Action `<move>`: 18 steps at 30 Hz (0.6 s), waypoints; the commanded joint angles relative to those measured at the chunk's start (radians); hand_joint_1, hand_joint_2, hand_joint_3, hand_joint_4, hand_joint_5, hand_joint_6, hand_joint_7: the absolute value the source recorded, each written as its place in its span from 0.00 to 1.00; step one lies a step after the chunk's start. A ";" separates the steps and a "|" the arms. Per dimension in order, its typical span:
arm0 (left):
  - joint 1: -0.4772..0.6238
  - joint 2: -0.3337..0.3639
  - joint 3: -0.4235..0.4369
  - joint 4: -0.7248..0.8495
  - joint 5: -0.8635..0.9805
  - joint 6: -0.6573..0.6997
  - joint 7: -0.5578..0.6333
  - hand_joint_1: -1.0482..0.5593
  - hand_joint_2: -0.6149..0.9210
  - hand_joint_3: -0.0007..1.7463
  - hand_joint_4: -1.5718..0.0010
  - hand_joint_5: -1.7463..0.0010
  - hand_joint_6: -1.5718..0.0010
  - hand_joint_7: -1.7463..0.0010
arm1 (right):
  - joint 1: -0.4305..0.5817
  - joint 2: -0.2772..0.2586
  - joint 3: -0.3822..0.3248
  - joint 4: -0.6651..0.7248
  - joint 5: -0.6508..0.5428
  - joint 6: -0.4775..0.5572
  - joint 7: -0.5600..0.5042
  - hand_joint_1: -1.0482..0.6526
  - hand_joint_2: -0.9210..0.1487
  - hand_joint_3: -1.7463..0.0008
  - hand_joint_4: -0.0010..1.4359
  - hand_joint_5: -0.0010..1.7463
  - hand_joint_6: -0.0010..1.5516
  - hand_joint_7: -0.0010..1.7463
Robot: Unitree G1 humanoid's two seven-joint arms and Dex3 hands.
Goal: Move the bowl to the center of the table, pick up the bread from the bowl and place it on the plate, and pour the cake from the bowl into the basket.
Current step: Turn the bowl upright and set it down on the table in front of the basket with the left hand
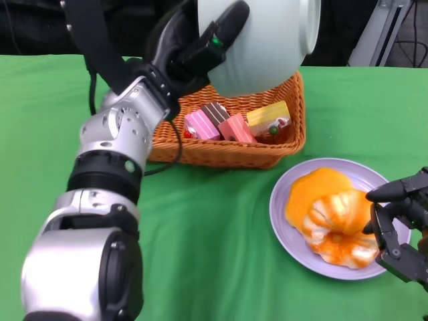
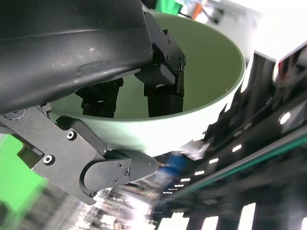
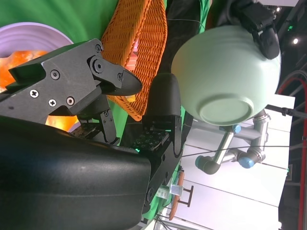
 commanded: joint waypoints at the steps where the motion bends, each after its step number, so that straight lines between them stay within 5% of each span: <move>1: 0.061 0.054 -0.060 -0.103 0.080 -0.157 -0.019 0.50 0.73 0.68 0.47 0.00 0.51 0.09 | 0.011 -0.011 -0.004 -0.027 0.001 0.009 -0.007 0.57 0.27 0.50 0.47 0.91 0.41 0.73; 7: 0.185 0.129 -0.149 -0.213 0.277 -0.541 0.060 0.50 0.72 0.70 0.49 0.00 0.54 0.09 | 0.007 -0.017 -0.006 -0.033 -0.001 0.024 -0.012 0.57 0.28 0.50 0.46 0.91 0.41 0.73; 18: 0.345 0.275 -0.210 -0.186 0.491 -1.064 0.169 0.50 0.87 0.51 0.49 0.00 0.59 0.12 | -0.009 -0.027 -0.001 -0.017 0.005 0.013 -0.003 0.58 0.25 0.52 0.46 0.91 0.41 0.72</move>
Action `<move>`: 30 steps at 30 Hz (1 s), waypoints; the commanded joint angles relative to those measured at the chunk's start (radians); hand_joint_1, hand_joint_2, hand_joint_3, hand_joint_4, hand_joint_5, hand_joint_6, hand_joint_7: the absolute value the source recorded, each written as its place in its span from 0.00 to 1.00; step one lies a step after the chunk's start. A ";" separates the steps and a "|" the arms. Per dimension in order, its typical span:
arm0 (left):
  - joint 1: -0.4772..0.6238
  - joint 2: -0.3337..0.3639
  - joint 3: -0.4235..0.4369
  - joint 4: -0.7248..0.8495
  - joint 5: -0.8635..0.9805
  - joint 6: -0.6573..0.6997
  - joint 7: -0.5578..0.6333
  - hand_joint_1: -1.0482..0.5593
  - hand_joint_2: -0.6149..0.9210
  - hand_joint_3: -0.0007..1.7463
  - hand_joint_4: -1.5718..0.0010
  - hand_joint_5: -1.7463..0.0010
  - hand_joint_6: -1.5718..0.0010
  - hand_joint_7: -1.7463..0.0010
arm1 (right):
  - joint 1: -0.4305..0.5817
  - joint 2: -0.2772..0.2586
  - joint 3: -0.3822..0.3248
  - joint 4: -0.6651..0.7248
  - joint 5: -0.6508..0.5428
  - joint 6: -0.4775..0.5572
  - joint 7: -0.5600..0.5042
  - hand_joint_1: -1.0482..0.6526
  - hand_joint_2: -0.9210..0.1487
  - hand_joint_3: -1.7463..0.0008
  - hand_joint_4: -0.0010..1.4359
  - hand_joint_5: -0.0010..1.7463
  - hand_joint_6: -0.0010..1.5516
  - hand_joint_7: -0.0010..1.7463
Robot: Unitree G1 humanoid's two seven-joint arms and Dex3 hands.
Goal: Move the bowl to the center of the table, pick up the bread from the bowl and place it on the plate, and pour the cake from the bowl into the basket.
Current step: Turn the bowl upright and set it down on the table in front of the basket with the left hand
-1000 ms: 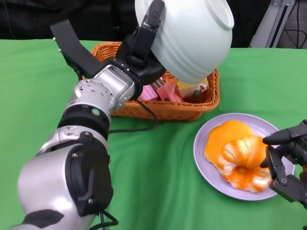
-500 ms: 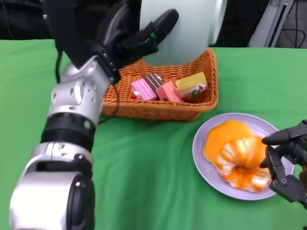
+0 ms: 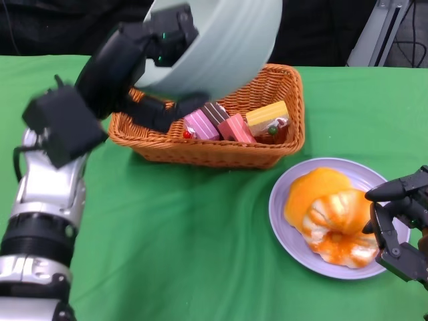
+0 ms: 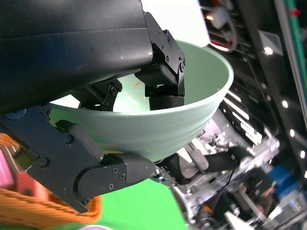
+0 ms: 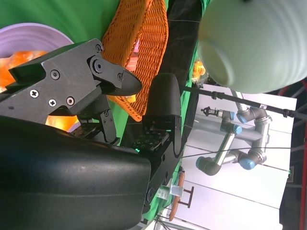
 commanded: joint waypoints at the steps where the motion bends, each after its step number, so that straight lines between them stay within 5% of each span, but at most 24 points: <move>1: 0.068 0.065 0.000 0.009 0.114 -0.180 0.107 0.51 0.85 0.54 0.50 0.00 0.60 0.11 | -0.008 -0.013 -0.006 0.000 0.006 -0.012 0.000 0.58 0.26 0.52 0.46 0.91 0.41 0.72; 7: 0.184 0.132 0.057 0.009 0.430 -0.466 0.370 0.55 0.70 0.72 0.48 0.05 0.53 0.22 | -0.006 -0.014 -0.003 -0.008 0.003 -0.006 -0.002 0.56 0.26 0.51 0.47 0.91 0.41 0.72; 16: 0.323 0.218 0.120 0.000 0.674 -0.599 0.631 0.54 0.74 0.64 0.48 0.01 0.48 0.28 | -0.018 -0.029 -0.013 0.004 0.008 -0.022 0.006 0.56 0.25 0.53 0.48 0.90 0.42 0.71; 22: 0.408 0.262 0.112 -0.014 0.735 -0.602 0.723 0.58 0.68 0.72 0.49 0.03 0.48 0.27 | -0.026 -0.036 -0.018 -0.009 0.024 -0.002 0.011 0.56 0.25 0.53 0.49 0.89 0.42 0.70; 30: 0.495 0.321 0.030 -0.035 0.689 -0.602 0.713 0.58 0.71 0.64 0.52 0.03 0.51 0.31 | -0.033 -0.040 -0.024 -0.010 0.035 0.000 0.021 0.54 0.24 0.56 0.50 0.88 0.43 0.69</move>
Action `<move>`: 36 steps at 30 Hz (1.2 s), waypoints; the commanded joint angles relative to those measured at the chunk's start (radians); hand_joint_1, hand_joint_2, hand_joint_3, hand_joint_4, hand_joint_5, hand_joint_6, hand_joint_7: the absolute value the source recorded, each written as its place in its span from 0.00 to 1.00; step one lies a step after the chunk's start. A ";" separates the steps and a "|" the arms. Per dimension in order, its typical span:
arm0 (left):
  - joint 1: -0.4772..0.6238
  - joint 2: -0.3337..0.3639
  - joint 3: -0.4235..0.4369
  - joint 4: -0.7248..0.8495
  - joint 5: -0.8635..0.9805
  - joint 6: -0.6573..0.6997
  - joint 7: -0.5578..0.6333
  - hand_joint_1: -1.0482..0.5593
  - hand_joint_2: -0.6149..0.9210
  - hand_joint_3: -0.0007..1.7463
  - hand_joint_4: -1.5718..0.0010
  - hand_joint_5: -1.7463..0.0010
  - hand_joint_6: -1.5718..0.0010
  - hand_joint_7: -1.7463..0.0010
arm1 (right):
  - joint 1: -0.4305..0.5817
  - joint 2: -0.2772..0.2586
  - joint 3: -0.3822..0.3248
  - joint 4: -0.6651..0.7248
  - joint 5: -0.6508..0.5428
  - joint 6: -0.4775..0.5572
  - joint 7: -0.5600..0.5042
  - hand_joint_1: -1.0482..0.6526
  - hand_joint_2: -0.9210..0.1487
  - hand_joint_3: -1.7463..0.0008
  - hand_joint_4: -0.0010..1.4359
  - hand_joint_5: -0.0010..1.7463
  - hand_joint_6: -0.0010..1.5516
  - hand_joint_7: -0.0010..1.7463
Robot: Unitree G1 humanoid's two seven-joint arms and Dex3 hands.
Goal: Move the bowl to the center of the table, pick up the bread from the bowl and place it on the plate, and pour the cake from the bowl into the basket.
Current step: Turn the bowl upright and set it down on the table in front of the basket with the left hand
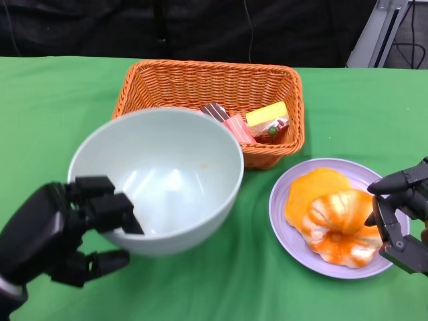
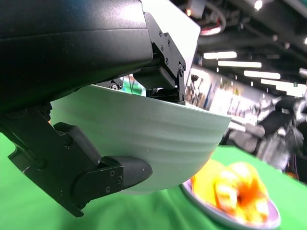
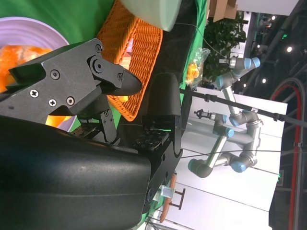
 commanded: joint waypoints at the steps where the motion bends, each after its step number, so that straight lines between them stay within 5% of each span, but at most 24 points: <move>1: 0.018 0.042 -0.032 -0.016 -0.048 -0.012 0.003 0.58 0.71 0.63 0.52 0.02 0.51 0.32 | -0.004 -0.014 -0.011 -0.012 0.012 0.001 0.001 0.54 0.23 0.57 0.50 0.88 0.43 0.69; 13: 0.089 0.088 -0.153 -0.035 -0.118 0.018 -0.062 0.55 0.75 0.59 0.54 0.01 0.52 0.32 | 0.003 -0.009 -0.004 -0.030 0.032 0.016 0.012 0.53 0.20 0.60 0.50 0.89 0.43 0.68; 36: -0.023 0.060 -0.311 -0.020 -0.089 0.238 -0.078 0.55 0.88 0.32 0.50 0.12 0.46 0.45 | 0.023 -0.012 0.003 -0.055 0.018 0.028 0.001 0.55 0.25 0.54 0.48 0.90 0.42 0.70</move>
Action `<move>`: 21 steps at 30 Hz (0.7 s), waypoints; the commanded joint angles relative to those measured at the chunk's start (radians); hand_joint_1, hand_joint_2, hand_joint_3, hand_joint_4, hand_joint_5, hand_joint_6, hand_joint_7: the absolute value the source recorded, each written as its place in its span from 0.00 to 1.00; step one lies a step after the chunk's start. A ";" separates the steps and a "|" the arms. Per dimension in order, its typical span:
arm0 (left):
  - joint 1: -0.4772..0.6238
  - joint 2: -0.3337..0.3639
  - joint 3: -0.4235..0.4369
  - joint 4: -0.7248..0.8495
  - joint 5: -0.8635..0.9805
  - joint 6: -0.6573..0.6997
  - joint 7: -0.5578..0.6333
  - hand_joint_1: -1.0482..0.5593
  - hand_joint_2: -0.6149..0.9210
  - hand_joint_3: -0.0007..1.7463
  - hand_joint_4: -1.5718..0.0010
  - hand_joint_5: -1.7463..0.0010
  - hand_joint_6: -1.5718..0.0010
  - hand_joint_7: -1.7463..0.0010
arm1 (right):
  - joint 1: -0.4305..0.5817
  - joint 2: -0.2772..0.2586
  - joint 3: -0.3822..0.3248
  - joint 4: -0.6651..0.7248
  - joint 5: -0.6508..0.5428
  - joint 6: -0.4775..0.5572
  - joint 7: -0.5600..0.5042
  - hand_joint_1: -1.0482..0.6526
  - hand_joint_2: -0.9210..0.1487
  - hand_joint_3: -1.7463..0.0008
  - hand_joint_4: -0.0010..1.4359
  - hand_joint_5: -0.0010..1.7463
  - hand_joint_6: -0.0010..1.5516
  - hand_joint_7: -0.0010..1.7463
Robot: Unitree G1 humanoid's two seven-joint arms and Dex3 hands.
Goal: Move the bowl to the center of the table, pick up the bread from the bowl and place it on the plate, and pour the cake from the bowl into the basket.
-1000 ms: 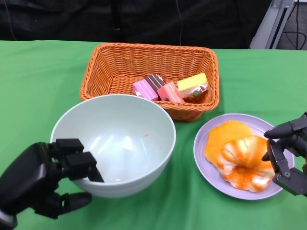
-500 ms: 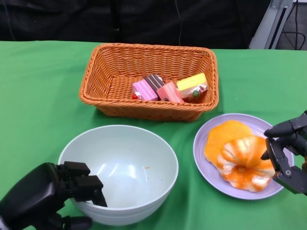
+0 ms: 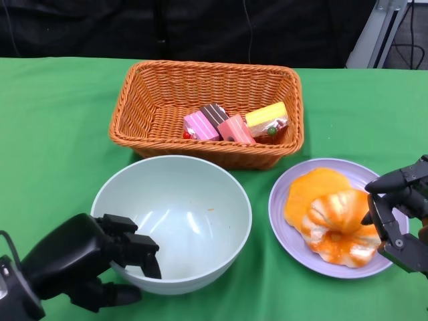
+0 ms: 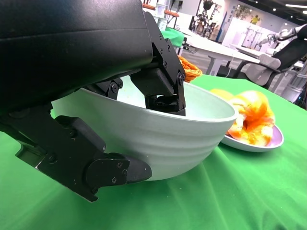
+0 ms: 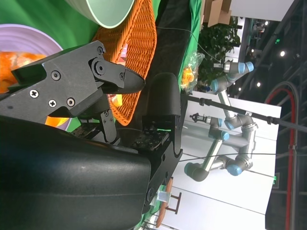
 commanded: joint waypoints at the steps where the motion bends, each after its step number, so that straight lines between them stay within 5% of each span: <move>1: -0.004 -0.002 -0.010 -0.035 0.012 0.027 0.015 0.55 0.88 0.30 0.51 0.11 0.46 0.47 | 0.010 -0.012 -0.013 -0.021 0.000 0.013 -0.007 0.55 0.25 0.54 0.48 0.90 0.42 0.70; 5: 0.015 0.006 -0.022 -0.073 -0.007 0.059 -0.012 0.54 0.95 0.17 0.51 0.19 0.42 0.58 | 0.012 -0.016 -0.014 -0.025 -0.003 0.018 -0.005 0.55 0.25 0.54 0.48 0.90 0.43 0.70; 7: 0.018 0.026 -0.037 -0.082 -0.036 0.072 -0.053 0.50 0.98 0.08 0.48 0.43 0.40 0.73 | 0.011 -0.017 -0.013 -0.022 0.003 0.016 0.001 0.55 0.25 0.54 0.48 0.90 0.42 0.70; 9: 0.010 0.060 -0.062 -0.081 -0.079 0.075 -0.124 0.36 0.99 0.05 0.56 0.74 0.49 0.92 | 0.008 -0.019 -0.013 -0.016 0.001 0.013 0.001 0.56 0.26 0.53 0.48 0.90 0.42 0.70; 11: 0.006 0.088 -0.091 -0.089 -0.164 0.096 -0.227 0.22 1.00 0.08 0.68 0.90 0.63 0.98 | 0.005 -0.019 -0.013 -0.008 -0.008 0.008 -0.003 0.56 0.26 0.53 0.49 0.90 0.43 0.70; 15: 0.013 0.114 -0.144 -0.112 -0.431 0.162 -0.457 0.03 1.00 0.15 0.88 0.99 0.83 1.00 | 0.003 -0.018 -0.011 -0.007 -0.016 0.008 -0.007 0.55 0.27 0.52 0.49 0.89 0.43 0.70; 21: 0.064 0.130 -0.149 -0.265 -0.920 0.475 -0.888 0.00 1.00 0.15 1.00 1.00 0.94 1.00 | -0.001 -0.017 -0.013 0.002 -0.028 0.001 -0.008 0.56 0.28 0.51 0.49 0.90 0.43 0.71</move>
